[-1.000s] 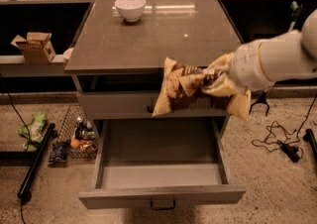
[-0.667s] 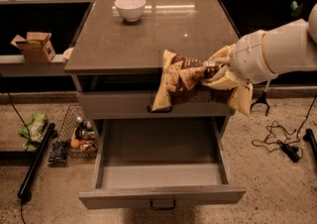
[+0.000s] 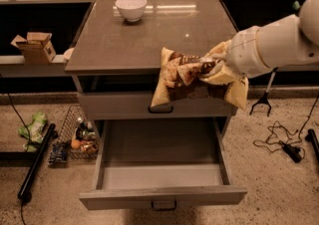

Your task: Pick brown chip bag from middle drawer and place on counter

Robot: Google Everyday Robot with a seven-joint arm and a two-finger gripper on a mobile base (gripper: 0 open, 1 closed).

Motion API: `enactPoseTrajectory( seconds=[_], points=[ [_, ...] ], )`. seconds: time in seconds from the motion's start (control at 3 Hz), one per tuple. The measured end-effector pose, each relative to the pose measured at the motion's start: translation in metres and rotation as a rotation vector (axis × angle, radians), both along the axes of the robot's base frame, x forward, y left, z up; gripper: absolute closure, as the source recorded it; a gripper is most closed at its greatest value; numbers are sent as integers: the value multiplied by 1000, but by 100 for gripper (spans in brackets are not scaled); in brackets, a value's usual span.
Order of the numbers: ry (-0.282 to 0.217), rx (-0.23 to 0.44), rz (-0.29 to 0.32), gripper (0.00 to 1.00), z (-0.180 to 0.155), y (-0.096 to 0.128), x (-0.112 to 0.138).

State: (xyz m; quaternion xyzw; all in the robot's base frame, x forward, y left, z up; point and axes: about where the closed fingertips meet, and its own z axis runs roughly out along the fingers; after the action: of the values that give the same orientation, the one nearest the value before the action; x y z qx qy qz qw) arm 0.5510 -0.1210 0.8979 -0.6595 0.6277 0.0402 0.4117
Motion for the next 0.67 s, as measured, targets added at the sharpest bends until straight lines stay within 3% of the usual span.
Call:
enactPoseTrajectory(
  seconds=[0.33, 0.67],
  points=[
    [-16, 58, -11, 100, -5, -5, 58],
    [-60, 165, -65, 100, -7, -14, 138]
  ],
)
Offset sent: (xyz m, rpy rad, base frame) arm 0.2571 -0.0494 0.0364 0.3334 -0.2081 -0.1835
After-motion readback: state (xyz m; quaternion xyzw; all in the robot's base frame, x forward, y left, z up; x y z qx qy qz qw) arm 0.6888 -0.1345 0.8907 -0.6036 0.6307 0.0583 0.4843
